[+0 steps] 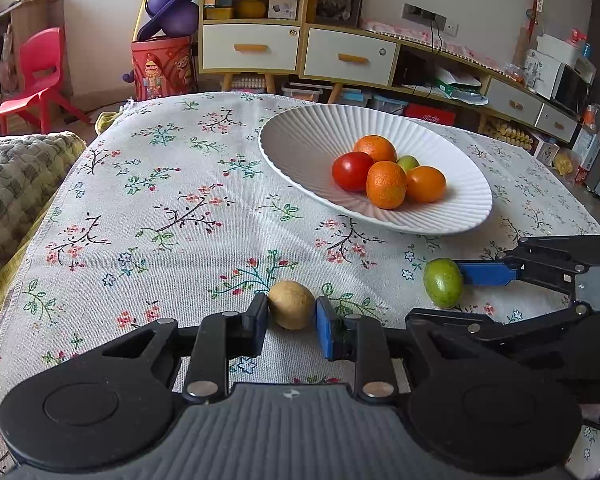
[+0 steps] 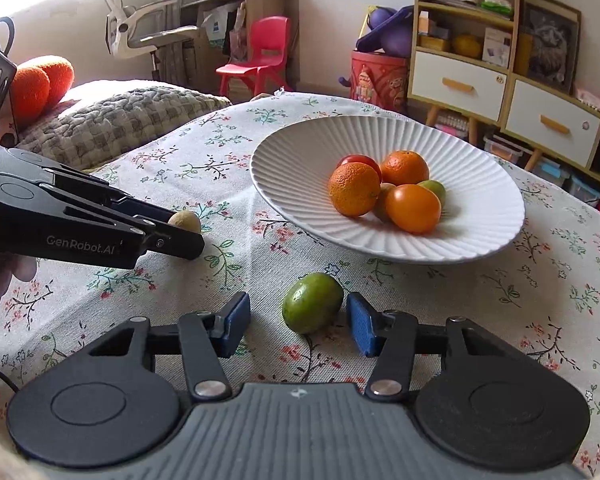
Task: Organize fruits
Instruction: 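Grasp the small brown fruit with the left gripper while the right gripper grasps the green lime, then carry the brown fruit and lime into the white plate and open both grippers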
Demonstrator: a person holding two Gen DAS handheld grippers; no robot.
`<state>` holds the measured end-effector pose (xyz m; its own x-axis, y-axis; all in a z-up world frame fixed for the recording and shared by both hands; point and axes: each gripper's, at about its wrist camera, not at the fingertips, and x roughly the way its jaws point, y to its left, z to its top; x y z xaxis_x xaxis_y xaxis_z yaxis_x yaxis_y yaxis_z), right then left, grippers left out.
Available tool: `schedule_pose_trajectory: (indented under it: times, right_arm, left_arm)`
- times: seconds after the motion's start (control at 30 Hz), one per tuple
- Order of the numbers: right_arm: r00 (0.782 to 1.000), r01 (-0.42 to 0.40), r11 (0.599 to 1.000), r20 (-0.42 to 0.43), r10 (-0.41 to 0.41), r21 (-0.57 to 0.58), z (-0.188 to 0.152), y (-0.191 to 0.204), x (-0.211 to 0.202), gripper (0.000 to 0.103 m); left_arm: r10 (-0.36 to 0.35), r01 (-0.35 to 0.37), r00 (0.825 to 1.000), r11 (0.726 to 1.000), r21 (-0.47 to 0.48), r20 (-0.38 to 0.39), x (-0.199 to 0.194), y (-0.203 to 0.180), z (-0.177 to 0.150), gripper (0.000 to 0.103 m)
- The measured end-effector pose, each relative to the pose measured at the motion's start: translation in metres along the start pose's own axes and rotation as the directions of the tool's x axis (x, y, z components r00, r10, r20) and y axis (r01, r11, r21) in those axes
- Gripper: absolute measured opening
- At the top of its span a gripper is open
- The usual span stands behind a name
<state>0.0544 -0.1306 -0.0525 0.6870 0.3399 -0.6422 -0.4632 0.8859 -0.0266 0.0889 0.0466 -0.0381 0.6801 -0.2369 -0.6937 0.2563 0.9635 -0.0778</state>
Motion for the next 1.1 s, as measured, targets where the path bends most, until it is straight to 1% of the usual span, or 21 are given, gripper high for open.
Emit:
schedule_pose_trajectory:
  times: [0.07,0.13,0.17,0.2,0.7,1.1]
  right_arm:
    - [1.0,-0.011,1.0,-0.002,0.011,-0.006,0.001,0.002,-0.001,0.039]
    - [1.0,-0.021,1.0,-0.003,0.021,-0.01,0.001,0.003,-0.001,0.03]
    - [1.0,-0.024,1.0,-0.004,0.024,-0.009,0.001,0.003,-0.001,0.028]
    - [1.0,-0.03,1.0,-0.006,0.03,-0.006,0.001,0.003,-0.001,0.025]
    - [0.999,-0.04,0.997,-0.027,0.042,0.06,0.003,-0.001,-0.006,0.024]
    - [1.0,-0.019,0.996,0.026,0.016,0.092,0.012,-0.011,-0.024,0.023]
  left_arm:
    - [0.0,0.0,1.0,1.0,0.002,0.0,0.0,0.0,0.0,0.009]
    - [-0.001,0.001,1.0,1.0,0.004,-0.001,0.0,0.001,-0.001,0.009]
    - [-0.002,0.002,1.0,1.0,0.005,-0.002,0.0,0.0,-0.001,0.009]
    - [-0.001,0.001,1.0,1.0,0.006,-0.002,0.0,-0.001,-0.001,0.009]
    - [-0.024,0.024,1.0,1.0,0.016,-0.014,-0.009,-0.007,0.0,0.009]
    - [-0.042,0.042,0.999,0.999,0.015,0.024,-0.024,-0.014,0.014,0.009]
